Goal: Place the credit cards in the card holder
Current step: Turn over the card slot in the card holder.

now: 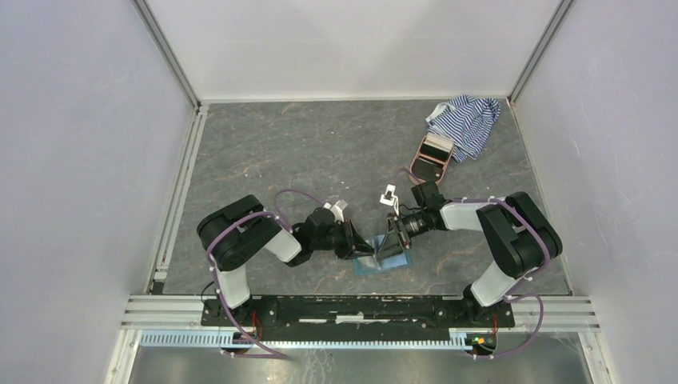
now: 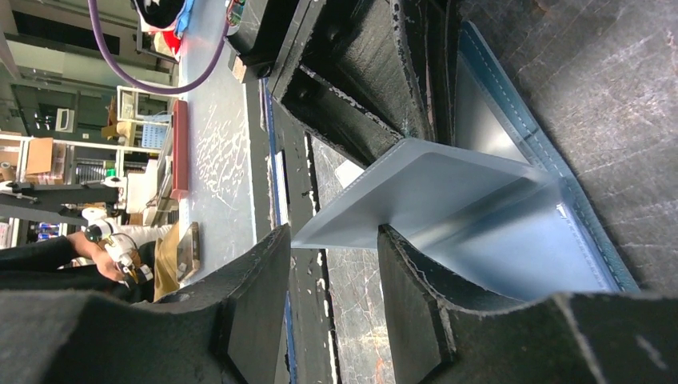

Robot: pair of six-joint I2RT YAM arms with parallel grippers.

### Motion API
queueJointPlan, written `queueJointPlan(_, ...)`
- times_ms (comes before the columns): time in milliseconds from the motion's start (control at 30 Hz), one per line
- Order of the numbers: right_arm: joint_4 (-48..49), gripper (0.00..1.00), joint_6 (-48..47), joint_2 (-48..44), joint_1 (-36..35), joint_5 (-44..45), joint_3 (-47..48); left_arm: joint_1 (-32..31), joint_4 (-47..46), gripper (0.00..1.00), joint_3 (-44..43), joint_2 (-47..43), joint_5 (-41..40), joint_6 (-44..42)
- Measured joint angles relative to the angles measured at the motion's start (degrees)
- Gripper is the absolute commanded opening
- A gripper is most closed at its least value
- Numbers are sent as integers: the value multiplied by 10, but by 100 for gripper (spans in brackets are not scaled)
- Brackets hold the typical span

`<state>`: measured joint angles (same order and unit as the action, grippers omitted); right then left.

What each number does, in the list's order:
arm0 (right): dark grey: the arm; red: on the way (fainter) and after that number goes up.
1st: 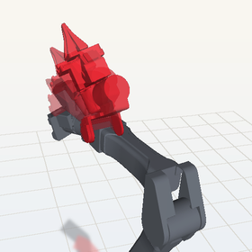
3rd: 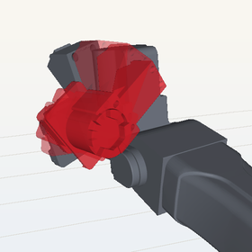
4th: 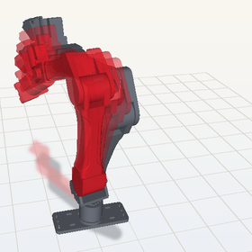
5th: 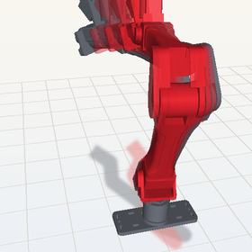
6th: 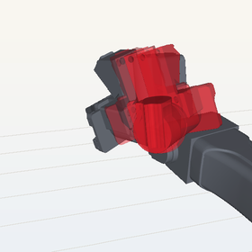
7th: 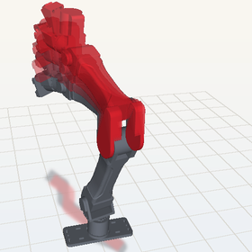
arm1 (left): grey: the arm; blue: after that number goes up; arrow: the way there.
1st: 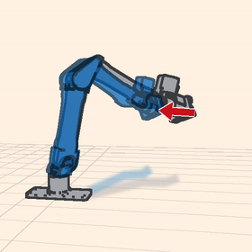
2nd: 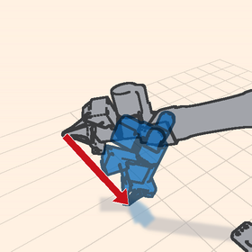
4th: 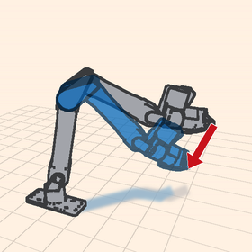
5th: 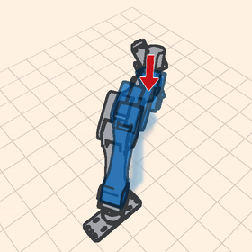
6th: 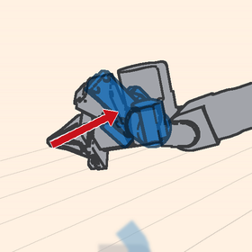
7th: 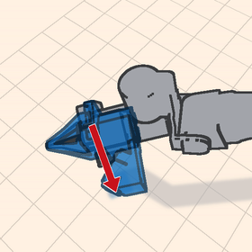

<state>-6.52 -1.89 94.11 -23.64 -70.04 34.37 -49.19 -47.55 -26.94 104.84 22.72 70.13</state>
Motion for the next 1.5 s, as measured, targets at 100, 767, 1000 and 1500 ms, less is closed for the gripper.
queueJointPlan(100,-12,52,-12,7,0,0,7,2,-7,26,6,-1,0,0)
queueJointPlan(767,-33,54,-40,17,-12,6,40,13,-44,27,35,-6,4,1)
queueJointPlan(1000,-10,50,-21,17,-19,12,40,19,-21,27,32,-13,10,1)
queueJointPlan(1500,2,37,-11,28,-19,89,40,20,77,30,17,-55,3,1)
